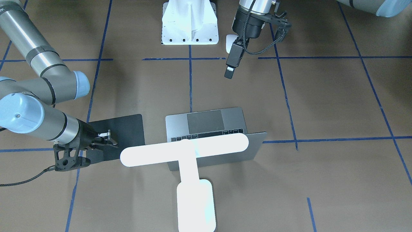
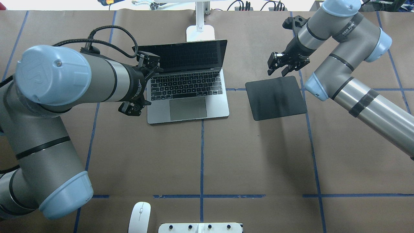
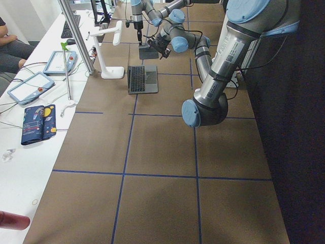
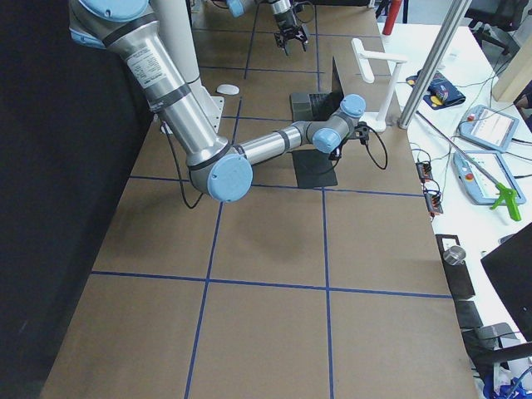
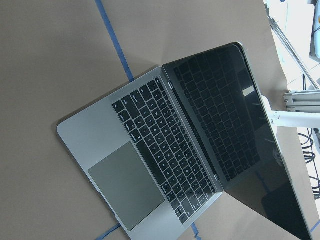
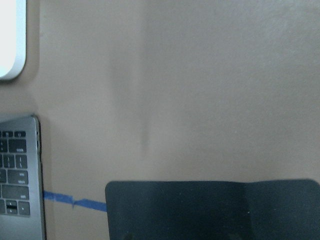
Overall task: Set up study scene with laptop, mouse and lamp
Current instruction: 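Lower the mouse pad beside the laptop and open the right gripper, then release the lid and move the left gripper toward the mouse while the right arm withdraws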
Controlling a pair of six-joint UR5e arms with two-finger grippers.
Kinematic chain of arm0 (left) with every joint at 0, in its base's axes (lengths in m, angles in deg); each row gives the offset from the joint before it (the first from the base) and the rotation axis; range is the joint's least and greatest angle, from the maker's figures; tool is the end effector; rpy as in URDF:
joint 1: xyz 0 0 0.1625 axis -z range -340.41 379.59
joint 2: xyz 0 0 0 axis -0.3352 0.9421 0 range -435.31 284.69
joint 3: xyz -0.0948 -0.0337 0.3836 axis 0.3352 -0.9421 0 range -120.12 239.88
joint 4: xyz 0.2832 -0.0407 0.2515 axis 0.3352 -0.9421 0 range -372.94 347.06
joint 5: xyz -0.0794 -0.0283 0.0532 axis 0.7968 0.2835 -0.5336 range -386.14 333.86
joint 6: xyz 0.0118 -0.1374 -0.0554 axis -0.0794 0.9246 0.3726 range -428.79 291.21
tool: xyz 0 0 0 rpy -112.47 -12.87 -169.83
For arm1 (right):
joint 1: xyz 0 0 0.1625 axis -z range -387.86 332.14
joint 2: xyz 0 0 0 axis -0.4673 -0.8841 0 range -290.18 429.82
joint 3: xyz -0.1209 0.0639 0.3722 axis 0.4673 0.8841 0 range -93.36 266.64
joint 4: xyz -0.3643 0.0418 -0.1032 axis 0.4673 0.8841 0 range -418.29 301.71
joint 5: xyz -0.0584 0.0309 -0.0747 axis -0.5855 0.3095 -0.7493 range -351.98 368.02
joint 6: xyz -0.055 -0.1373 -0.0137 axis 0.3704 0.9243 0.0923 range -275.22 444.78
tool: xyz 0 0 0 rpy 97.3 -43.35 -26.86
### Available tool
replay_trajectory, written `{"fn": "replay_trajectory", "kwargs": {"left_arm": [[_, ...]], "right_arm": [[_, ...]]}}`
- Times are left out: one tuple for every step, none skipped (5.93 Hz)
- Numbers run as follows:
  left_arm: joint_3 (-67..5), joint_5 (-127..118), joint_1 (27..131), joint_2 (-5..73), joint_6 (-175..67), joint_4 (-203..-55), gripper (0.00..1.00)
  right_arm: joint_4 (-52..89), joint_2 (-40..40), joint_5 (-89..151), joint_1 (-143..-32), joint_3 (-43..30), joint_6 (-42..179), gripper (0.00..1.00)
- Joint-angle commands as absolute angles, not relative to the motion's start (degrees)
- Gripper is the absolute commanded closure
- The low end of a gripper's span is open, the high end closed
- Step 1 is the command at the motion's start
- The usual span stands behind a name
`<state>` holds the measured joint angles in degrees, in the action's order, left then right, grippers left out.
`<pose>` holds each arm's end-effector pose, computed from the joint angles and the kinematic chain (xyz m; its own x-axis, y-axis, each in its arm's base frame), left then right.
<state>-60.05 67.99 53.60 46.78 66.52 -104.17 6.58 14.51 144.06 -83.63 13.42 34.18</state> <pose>0.3917 -0.4122 0.1611 -0.0964 -0.7904 -0.6050 0.6201 0.4278 -0.6576 -0.3768 -0.6006 0.3862 0.5065 -0.0388 0.8614 0.0311 0.9992 0.0267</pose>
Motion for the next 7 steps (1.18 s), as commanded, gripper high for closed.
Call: {"fn": "replay_trajectory", "kwargs": {"left_arm": [[-60.3, 68.0, 53.3, 46.6, 66.4, -104.1, 0.01], [-62.0, 68.0, 48.6, 42.5, 64.9, -103.6, 0.01], [-62.6, 67.8, 44.1, 40.6, 58.7, -102.8, 0.01], [-63.4, 67.3, 38.5, 39.8, 50.9, -99.5, 0.01], [-65.8, 63.6, 32.3, 36.7, 42.7, -97.1, 0.00], [-67.6, 62.3, 27.1, 30.3, 32.9, -97.5, 0.00], [-67.7, 62.7, 24.9, 29.8, 27.8, -97.5, 0.00]], "right_arm": [[6.7, 13.6, 144.5, -88.8, 12.6, 32.1, 0.00], [6.7, 9.7, 144.9, -91.8, 9.7, 32.5, 0.00], [6.8, 7.0, 144.9, -94.8, 7.6, 32.7, 0.00], [6.7, 3.7, 144.9, -96.2, 4.8, 32.8, 0.00], [6.8, 1.9, 144.9, -96.8, 2.5, 32.8, 0.00], [6.8, 1.2, 144.9, -96.9, 1.2, 32.8, 0.00], [6.8, 1.2, 144.9, -96.9, 1.0, 32.8, 0.00]]}}
